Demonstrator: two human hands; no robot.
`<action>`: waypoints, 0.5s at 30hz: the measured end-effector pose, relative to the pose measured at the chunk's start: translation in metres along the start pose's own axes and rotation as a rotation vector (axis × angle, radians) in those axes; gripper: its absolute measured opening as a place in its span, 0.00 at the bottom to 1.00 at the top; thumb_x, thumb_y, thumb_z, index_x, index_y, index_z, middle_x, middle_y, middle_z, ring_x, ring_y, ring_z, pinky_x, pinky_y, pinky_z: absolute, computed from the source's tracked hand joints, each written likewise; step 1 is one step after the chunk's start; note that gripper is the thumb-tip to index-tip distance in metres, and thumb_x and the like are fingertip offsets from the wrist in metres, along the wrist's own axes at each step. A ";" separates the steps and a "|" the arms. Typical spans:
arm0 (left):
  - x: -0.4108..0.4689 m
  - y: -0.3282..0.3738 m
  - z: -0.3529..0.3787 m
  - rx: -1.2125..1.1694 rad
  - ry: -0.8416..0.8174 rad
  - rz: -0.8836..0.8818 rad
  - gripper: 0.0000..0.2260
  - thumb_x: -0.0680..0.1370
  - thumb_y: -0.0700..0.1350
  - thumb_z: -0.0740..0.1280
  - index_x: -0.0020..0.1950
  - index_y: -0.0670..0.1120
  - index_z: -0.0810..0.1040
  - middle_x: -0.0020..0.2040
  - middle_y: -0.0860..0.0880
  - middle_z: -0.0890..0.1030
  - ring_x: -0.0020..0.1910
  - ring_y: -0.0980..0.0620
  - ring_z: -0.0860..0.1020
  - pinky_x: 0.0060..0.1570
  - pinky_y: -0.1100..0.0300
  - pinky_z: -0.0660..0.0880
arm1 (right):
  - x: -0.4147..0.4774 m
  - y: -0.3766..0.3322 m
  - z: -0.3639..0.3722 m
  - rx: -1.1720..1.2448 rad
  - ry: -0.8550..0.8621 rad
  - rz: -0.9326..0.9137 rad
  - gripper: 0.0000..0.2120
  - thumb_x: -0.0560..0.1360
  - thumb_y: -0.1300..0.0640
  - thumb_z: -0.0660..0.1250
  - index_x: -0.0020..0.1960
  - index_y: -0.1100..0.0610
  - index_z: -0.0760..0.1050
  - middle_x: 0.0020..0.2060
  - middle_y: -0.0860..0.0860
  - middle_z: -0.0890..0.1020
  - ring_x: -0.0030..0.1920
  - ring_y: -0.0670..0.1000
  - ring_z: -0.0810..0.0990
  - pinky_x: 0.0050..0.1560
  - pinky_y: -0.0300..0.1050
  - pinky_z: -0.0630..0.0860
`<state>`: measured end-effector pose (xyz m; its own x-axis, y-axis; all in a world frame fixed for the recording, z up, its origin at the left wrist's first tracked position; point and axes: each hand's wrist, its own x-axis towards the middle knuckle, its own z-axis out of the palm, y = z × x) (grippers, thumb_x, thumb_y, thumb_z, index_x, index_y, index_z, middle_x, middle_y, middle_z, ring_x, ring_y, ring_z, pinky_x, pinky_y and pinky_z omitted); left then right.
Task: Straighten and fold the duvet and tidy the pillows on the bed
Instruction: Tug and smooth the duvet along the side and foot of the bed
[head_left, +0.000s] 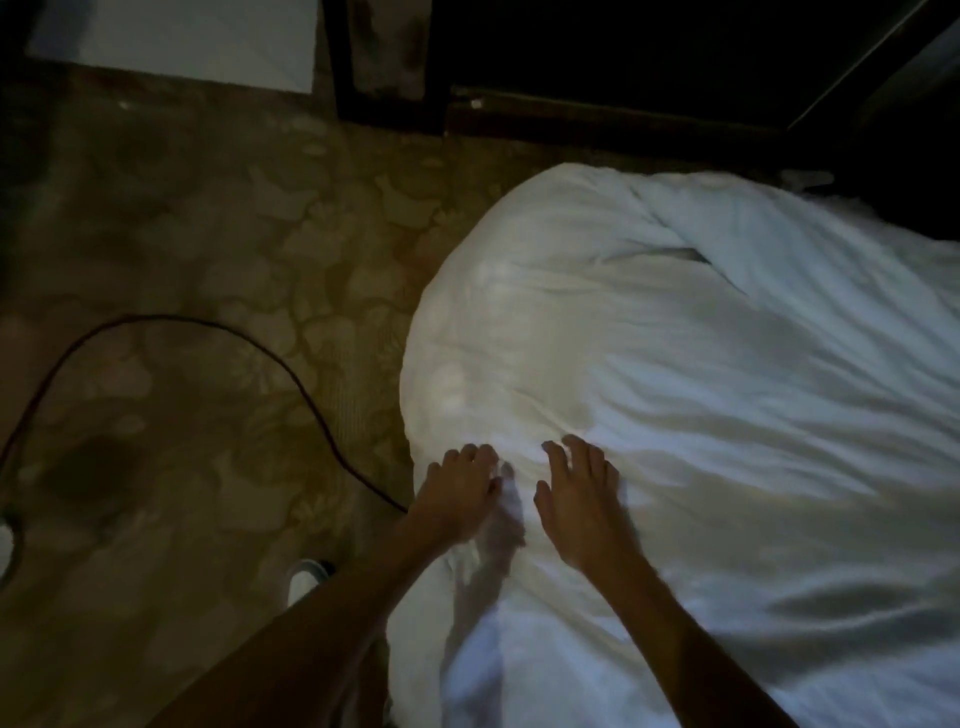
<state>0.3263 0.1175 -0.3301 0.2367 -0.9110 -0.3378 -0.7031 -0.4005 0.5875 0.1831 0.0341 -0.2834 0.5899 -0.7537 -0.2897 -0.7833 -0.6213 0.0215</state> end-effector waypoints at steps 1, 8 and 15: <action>0.012 -0.006 -0.020 -0.007 0.018 0.028 0.13 0.81 0.51 0.55 0.63 0.47 0.69 0.59 0.47 0.75 0.55 0.49 0.74 0.54 0.52 0.74 | 0.018 -0.006 -0.008 0.018 0.013 0.011 0.22 0.74 0.51 0.67 0.67 0.56 0.71 0.65 0.58 0.73 0.63 0.60 0.73 0.60 0.56 0.72; 0.094 -0.055 -0.134 -0.031 0.013 0.081 0.10 0.79 0.47 0.60 0.59 0.48 0.69 0.57 0.46 0.77 0.54 0.47 0.76 0.51 0.47 0.77 | 0.114 -0.040 -0.063 0.181 0.019 0.168 0.24 0.79 0.50 0.59 0.73 0.55 0.61 0.72 0.56 0.63 0.72 0.57 0.61 0.70 0.53 0.63; 0.196 -0.016 -0.206 0.133 -0.089 0.261 0.11 0.79 0.47 0.60 0.61 0.48 0.71 0.58 0.49 0.78 0.55 0.49 0.76 0.55 0.53 0.74 | 0.177 -0.025 -0.095 0.308 0.098 0.367 0.24 0.79 0.51 0.60 0.73 0.56 0.62 0.71 0.57 0.65 0.72 0.59 0.62 0.67 0.55 0.68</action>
<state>0.5223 -0.0745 -0.2542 -0.0189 -0.9668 -0.2548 -0.8157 -0.1325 0.5630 0.3257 -0.1036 -0.2438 0.2676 -0.9371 -0.2240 -0.9560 -0.2293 -0.1831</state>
